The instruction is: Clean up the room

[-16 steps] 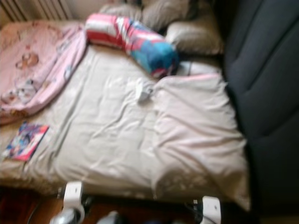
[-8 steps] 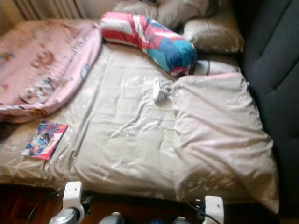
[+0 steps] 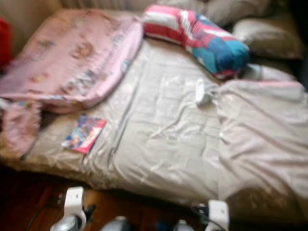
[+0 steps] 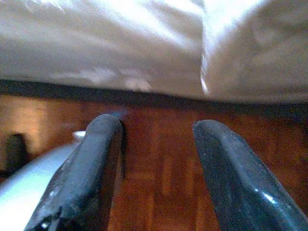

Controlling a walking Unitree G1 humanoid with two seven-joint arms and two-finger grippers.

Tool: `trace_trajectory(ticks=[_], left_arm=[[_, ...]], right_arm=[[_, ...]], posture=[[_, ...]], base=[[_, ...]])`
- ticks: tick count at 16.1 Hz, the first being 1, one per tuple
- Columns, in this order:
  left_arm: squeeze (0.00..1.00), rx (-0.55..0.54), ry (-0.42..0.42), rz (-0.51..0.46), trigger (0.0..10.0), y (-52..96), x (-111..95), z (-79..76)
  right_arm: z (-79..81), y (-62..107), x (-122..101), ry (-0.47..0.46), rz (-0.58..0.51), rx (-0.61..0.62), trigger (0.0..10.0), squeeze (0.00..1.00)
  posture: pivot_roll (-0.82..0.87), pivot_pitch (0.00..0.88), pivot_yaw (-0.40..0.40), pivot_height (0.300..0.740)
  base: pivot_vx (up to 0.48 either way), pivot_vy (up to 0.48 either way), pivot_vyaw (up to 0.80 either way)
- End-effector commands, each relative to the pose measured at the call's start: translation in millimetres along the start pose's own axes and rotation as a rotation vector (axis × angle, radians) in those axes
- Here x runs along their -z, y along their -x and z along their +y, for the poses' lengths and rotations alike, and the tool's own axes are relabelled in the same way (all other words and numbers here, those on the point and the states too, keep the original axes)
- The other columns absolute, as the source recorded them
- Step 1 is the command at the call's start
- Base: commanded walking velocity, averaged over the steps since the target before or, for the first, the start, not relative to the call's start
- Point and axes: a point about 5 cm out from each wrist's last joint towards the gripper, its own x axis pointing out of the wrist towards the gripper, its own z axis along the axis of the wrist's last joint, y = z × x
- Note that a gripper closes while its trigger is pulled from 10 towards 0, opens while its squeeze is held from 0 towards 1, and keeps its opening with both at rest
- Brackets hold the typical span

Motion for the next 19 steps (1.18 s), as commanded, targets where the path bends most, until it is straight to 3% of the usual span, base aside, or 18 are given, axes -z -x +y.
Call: trace_trajectory(ticks=[1, 19], left_arm=[[0.00, -0.026, -0.003, 0.046, 10.0, 4.1, 14.0, 10.3], [0.00, -0.015, -0.034, 0.051, 10.0, 4.7, 15.3, 11.6]], right_arm=[[8.8, 2.0, 9.3, -0.015, 0.027, -0.017, 10.0, 0.00], [13.2, 1.7, 7.1, -0.019, 0.008, -0.032, 10.0, 0.00]], posture=[[0.02, 0.238, 0.042, 0.740], [0.02, 0.228, 0.043, 0.740]], base=[[0.000, 0.412, 0.00], [0.000, 0.412, 0.00]])
